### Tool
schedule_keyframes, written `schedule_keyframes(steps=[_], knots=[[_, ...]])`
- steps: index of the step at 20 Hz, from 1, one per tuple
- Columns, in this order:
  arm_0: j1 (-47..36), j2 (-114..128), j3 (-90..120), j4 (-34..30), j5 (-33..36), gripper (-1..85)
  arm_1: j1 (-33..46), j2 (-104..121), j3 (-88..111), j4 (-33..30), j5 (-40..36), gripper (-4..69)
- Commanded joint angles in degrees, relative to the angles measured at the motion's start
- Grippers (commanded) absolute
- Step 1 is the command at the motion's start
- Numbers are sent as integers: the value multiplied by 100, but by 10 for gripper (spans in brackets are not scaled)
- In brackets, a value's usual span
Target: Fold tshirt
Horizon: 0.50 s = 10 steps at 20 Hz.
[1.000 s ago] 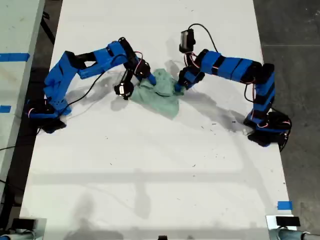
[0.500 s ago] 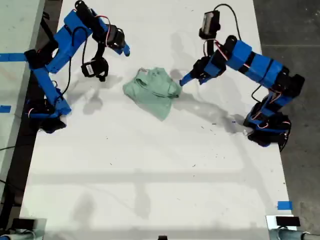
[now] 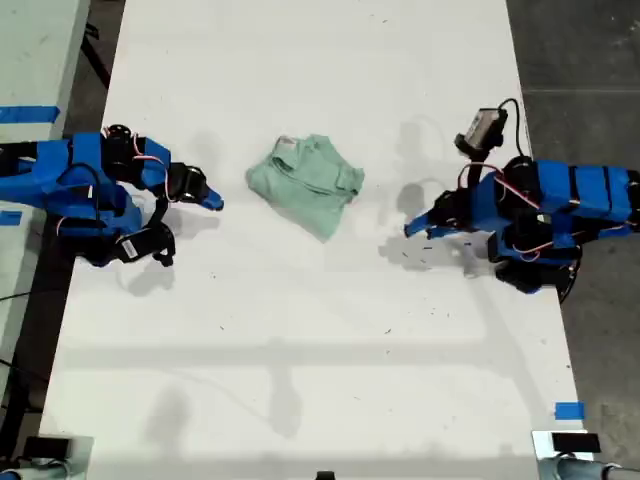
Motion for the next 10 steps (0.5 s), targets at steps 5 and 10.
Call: schedule_keyframes(steps=[5,10], knots=[[-308,4131,2479,2145,-536,1,-571,3639,2804,-466,1063,146],[-606,4113,2505,2452,-510,54,-466,3788,2813,-492,-2048,144]])
